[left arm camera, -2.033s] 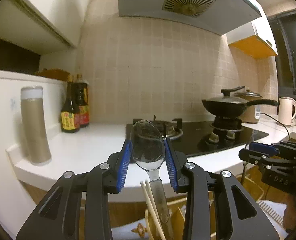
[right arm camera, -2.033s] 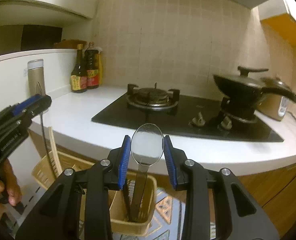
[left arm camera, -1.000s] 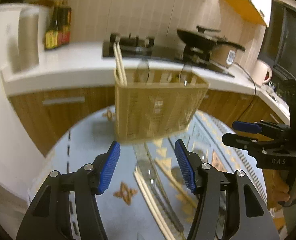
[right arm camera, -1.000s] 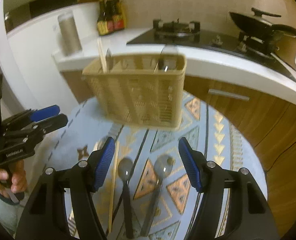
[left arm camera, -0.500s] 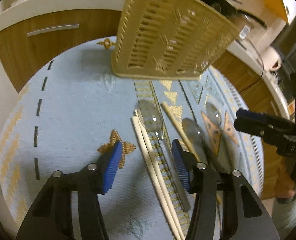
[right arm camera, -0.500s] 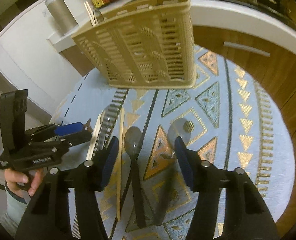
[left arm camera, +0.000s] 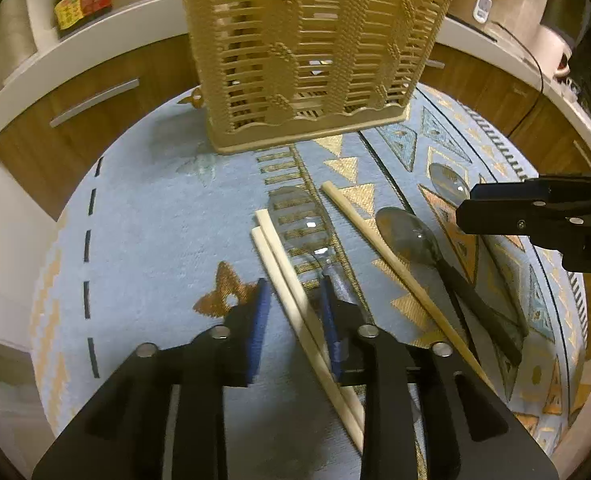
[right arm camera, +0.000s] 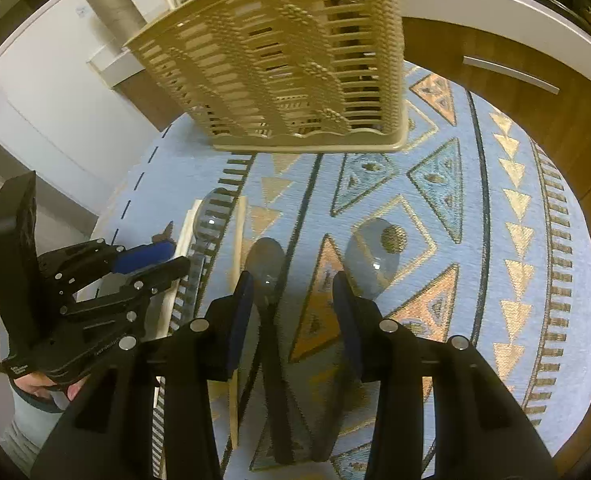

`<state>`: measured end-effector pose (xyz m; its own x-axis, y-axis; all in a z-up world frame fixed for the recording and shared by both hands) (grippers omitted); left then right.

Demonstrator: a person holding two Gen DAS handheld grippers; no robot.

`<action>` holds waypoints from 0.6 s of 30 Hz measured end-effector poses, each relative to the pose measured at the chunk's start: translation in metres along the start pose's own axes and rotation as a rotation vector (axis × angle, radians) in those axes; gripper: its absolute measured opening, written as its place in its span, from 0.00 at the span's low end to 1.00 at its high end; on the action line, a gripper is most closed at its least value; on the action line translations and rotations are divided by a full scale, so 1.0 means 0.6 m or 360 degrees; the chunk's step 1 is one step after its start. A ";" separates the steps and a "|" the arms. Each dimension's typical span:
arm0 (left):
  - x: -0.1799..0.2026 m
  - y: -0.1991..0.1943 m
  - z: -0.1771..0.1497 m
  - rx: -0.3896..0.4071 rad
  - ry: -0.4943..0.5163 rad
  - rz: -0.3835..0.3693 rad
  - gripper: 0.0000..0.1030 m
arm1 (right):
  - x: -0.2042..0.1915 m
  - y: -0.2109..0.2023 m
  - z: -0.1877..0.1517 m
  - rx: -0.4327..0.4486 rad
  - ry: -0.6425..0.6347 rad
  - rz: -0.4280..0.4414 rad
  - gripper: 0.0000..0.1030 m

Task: Organize utensils
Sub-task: 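Lower the left gripper to the table and grasp another chopstick pair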

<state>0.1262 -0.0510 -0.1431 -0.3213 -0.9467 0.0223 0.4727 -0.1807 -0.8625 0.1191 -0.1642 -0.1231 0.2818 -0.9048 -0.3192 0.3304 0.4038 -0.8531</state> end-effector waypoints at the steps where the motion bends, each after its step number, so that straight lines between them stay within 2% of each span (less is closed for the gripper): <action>1: 0.005 0.003 0.002 -0.0013 0.0022 0.0022 0.29 | 0.001 0.000 0.001 -0.0004 0.0001 -0.0002 0.37; 4: 0.002 0.003 0.003 -0.0034 0.0075 0.0071 0.29 | -0.003 0.004 0.001 -0.0029 -0.0019 -0.0009 0.37; 5: 0.003 0.003 0.004 -0.0038 0.0082 0.0075 0.26 | -0.005 0.008 0.000 -0.0048 -0.0040 -0.0022 0.37; 6: 0.000 0.002 0.005 -0.0037 0.0082 0.0084 0.18 | -0.010 0.014 0.000 -0.0066 -0.0061 -0.0035 0.37; 7: -0.006 0.002 0.006 -0.0035 0.0079 0.0107 0.16 | -0.013 0.021 -0.002 -0.0091 -0.0083 -0.0049 0.37; 10: -0.019 0.001 0.005 -0.0023 0.0039 0.0074 0.11 | -0.017 0.034 -0.010 -0.0142 -0.0101 -0.0078 0.29; 14: -0.032 -0.005 0.001 -0.0001 -0.0019 0.0044 0.09 | -0.034 0.048 -0.026 -0.0211 -0.0127 -0.0040 0.29; 15: -0.037 -0.007 0.000 0.0007 -0.0029 0.0053 0.03 | -0.038 0.050 -0.028 -0.0218 -0.0130 -0.0032 0.29; 18: -0.053 -0.012 -0.003 0.0008 -0.0059 0.0056 0.03 | -0.047 0.055 -0.033 -0.0238 -0.0173 -0.0074 0.29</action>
Point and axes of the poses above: each gripper's, at about its wrist camera, not at the fingertips, and y roughly the way its jaws point, x to its right, z to its top, the point moved 10 cm from there along y, roughly the way its jaws point, and after that the axes turned 2 degrees about z, right-handed, at the moved point
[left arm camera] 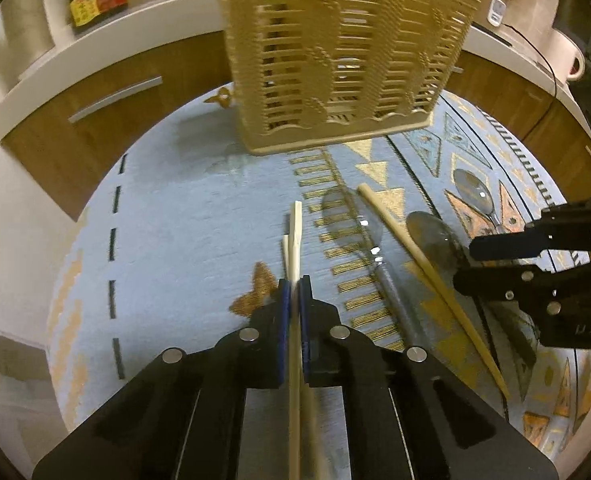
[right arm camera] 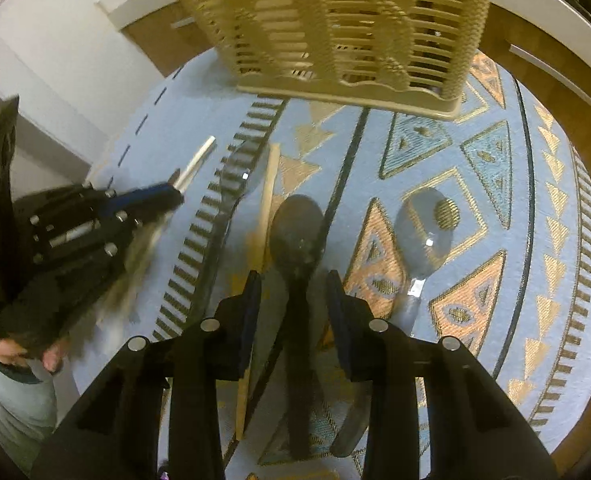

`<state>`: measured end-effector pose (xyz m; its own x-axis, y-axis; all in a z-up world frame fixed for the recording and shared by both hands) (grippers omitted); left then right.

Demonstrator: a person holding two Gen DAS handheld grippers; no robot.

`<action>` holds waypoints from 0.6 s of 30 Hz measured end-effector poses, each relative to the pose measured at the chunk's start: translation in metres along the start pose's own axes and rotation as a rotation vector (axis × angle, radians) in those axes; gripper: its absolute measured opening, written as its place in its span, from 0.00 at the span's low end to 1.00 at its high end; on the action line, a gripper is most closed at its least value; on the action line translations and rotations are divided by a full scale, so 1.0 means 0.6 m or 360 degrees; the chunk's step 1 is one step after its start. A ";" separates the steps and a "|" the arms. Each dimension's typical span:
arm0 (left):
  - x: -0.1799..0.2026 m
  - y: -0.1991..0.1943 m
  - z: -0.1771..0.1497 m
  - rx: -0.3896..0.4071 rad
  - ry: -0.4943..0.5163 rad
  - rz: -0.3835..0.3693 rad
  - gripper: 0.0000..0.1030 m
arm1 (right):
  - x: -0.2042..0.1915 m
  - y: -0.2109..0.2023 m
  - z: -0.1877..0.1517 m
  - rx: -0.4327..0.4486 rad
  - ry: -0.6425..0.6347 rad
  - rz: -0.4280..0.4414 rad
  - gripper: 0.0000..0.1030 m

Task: Organize utensils
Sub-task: 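Lower the left gripper to the table and grasp another chopstick pair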

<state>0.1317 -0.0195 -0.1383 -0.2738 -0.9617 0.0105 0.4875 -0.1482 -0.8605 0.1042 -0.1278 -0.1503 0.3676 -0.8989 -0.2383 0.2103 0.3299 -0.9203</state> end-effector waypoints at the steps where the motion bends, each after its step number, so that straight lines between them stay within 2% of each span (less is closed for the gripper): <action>1: -0.004 -0.001 0.000 -0.0001 -0.0003 0.0004 0.03 | -0.003 0.003 -0.001 -0.0008 -0.0016 -0.0025 0.29; 5: -0.020 0.000 0.000 -0.0011 -0.0012 0.0012 0.03 | -0.019 0.012 -0.003 -0.0054 -0.0122 -0.0166 0.29; 7: -0.023 -0.002 -0.001 -0.0013 -0.0007 0.0009 0.03 | -0.018 0.015 -0.004 -0.0066 -0.0167 -0.0245 0.20; 9: -0.022 -0.002 0.000 -0.0011 -0.0007 -0.0002 0.03 | -0.018 0.017 -0.003 -0.0070 -0.0214 -0.0313 0.17; 11: -0.022 -0.004 0.000 -0.0008 -0.0008 -0.0024 0.03 | -0.019 0.018 -0.002 -0.0074 -0.0228 -0.0311 0.10; 18: -0.025 -0.011 -0.006 -0.0011 -0.0046 -0.0098 0.04 | -0.010 0.013 -0.008 -0.0056 -0.0197 -0.0281 0.10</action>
Point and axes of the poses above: each gripper's, at about its wrist camera, not at the fingertips, and y roughly the way its jaws point, x to its right, z to its top, the point moved 10 cm from there along y, roughly the way its jaws point, and after that the axes turned 2 degrees about z, right-handed, at the moved point
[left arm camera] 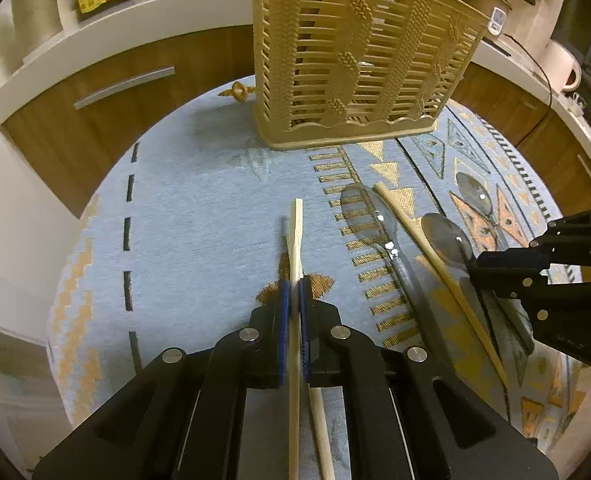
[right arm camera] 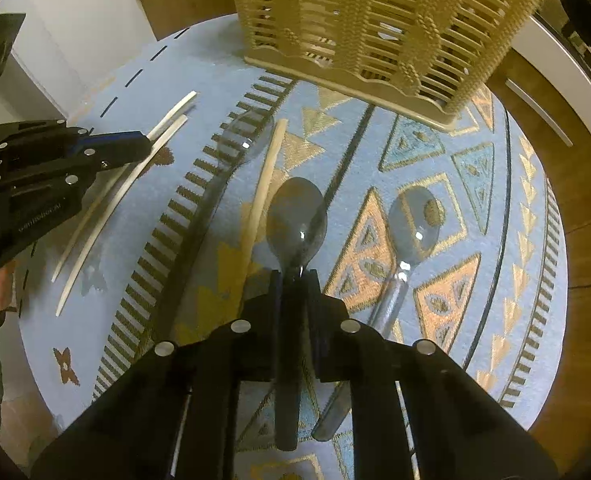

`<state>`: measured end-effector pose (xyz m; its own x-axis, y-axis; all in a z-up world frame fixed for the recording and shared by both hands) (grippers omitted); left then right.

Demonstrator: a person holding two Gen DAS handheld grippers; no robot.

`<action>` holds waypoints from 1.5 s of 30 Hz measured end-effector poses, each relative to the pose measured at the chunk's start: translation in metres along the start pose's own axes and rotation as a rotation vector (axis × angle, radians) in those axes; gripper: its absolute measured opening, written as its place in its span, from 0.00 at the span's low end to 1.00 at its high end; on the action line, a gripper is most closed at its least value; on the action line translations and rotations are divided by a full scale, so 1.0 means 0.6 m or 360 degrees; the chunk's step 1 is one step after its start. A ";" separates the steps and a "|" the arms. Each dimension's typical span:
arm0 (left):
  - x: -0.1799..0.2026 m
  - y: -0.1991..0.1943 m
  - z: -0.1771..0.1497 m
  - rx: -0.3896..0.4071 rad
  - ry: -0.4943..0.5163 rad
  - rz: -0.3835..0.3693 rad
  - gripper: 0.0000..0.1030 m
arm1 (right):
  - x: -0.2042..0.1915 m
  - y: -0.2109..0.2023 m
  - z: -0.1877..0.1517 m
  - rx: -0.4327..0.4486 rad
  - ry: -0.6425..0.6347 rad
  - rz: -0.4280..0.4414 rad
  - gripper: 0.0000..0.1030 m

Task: Organize utensils
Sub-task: 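Lower the left gripper to the table and grasp another chopstick pair, then lift a chopstick with the left gripper while the right gripper holds the dark spoon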

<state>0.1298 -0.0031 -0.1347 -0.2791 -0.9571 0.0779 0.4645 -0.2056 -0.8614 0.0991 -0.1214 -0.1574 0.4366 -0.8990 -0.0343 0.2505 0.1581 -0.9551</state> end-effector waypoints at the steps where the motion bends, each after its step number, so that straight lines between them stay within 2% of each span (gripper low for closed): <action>1: 0.000 -0.002 0.000 -0.0001 -0.0012 -0.0027 0.04 | 0.004 -0.002 -0.002 0.0003 0.0007 0.0007 0.10; 4: 0.000 -0.005 0.002 -0.0013 -0.0055 -0.0093 0.08 | 0.016 -0.007 -0.008 0.0011 0.0024 0.0024 0.10; 6: -0.001 -0.007 0.003 -0.0019 -0.0085 -0.0121 0.22 | 0.017 -0.010 -0.010 0.0021 0.0036 0.0039 0.10; 9: -0.003 -0.011 0.004 -0.0027 -0.0094 -0.0119 0.37 | 0.019 -0.013 -0.012 0.0042 0.0047 0.0063 0.10; 13: -0.001 -0.015 0.006 -0.0032 -0.0072 -0.0115 0.40 | 0.020 -0.024 -0.018 0.0075 0.0052 0.0095 0.10; 19: -0.006 -0.006 0.002 -0.0100 -0.0124 -0.0183 0.40 | 0.034 -0.050 -0.022 0.0134 0.0078 0.0139 0.10; 23: -0.003 0.012 -0.006 -0.0183 -0.0098 -0.0125 0.40 | 0.051 -0.062 -0.025 0.0149 0.0105 0.0152 0.10; 26: 0.008 0.021 -0.008 -0.0204 0.0017 -0.0018 0.39 | 0.057 -0.062 -0.025 0.0147 0.0115 0.0157 0.10; 28: 0.012 0.026 -0.010 -0.0214 0.0129 0.0137 0.29 | 0.059 -0.061 -0.023 0.0146 0.0120 0.0162 0.10; 30: 0.026 0.028 -0.011 -0.0219 0.0193 0.0144 0.04 | 0.058 -0.061 -0.023 0.0151 0.0124 0.0168 0.10; 32: 0.030 0.030 -0.009 -0.0204 0.0212 0.0170 0.04 | 0.055 -0.063 -0.019 0.0166 0.0127 0.0184 0.10; 38: 0.041 0.006 0.007 -0.0006 0.0122 -0.0008 0.04 | 0.055 -0.090 -0.015 0.0235 0.0114 0.0224 0.10; 45: 0.062 -0.035 0.027 0.0130 0.0074 -0.0152 0.04 | 0.047 -0.117 -0.005 0.0313 0.0096 0.0260 0.10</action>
Point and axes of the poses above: each gripper's, at about its wrist camera, not at the fingertips, and y roughly the way its jaws point, x to its right, z to its top, the point moved 10 cm from there along y, roughly the way its jaws point, and after that the axes turned 2 degrees about z, right-handed, at the moved point
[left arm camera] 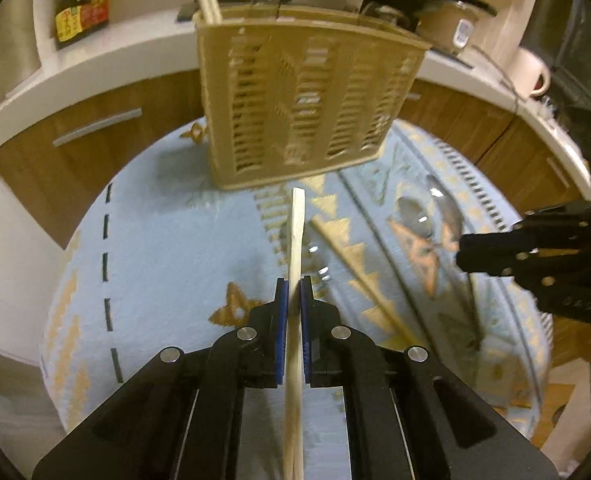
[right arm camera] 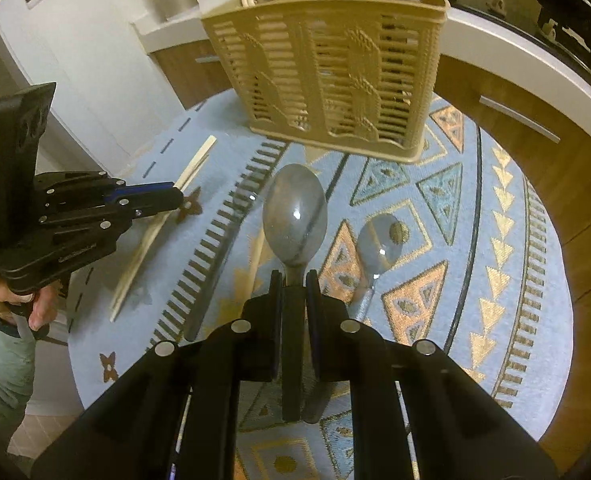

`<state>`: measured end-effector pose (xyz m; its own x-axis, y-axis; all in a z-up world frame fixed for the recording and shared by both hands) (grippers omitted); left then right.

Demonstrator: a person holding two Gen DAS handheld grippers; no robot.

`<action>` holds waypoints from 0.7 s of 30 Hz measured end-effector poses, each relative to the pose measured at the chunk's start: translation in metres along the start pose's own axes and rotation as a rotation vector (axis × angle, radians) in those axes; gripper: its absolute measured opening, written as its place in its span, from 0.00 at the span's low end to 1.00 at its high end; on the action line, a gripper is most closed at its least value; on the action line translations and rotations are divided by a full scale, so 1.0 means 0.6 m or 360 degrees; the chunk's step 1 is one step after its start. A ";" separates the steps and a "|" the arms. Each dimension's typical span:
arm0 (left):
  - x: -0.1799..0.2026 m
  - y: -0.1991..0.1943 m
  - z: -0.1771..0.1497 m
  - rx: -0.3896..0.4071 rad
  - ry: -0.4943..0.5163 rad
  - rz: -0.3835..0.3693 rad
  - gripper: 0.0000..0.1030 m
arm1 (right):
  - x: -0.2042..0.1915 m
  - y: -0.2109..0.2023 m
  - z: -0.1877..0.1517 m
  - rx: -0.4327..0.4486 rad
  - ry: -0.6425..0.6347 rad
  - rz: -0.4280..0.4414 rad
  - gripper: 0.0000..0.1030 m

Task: Organize utensils
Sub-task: 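Lift a chopstick with the left gripper while the right gripper holds the dark spoon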

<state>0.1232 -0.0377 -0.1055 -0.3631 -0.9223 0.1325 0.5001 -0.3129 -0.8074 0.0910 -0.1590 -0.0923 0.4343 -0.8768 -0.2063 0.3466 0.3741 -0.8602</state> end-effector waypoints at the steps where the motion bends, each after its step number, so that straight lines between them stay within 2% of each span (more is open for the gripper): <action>1: 0.006 -0.005 0.002 0.0013 -0.0003 -0.0029 0.04 | -0.003 -0.002 0.001 0.0008 -0.0002 0.0005 0.10; 9: 0.030 -0.035 0.003 0.0068 -0.0042 -0.0190 0.04 | -0.028 -0.007 0.002 0.0045 -0.0069 -0.0008 0.09; 16: 0.029 -0.046 -0.001 0.0057 -0.0164 -0.0386 0.04 | -0.043 -0.027 0.010 0.0114 -0.0079 0.0033 0.09; 21: 0.022 -0.049 0.003 0.0053 -0.0191 -0.0421 0.04 | -0.040 -0.046 0.023 0.0181 -0.0083 0.0060 0.09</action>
<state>0.1052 -0.0410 -0.0788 -0.3894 -0.8274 0.4047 0.4267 -0.5514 -0.7168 0.0828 -0.1442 -0.0574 0.4905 -0.8457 -0.2102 0.4199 0.4407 -0.7934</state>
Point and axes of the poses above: each gripper's, at about its wrist camera, not at the fingertips, and y roughly the way its jaws point, x to its right, z to its top, the point moved 10 cm from there along y, roughly the way its jaws point, and after that the axes turned 2 degrees about z, right-handed, at the moved point
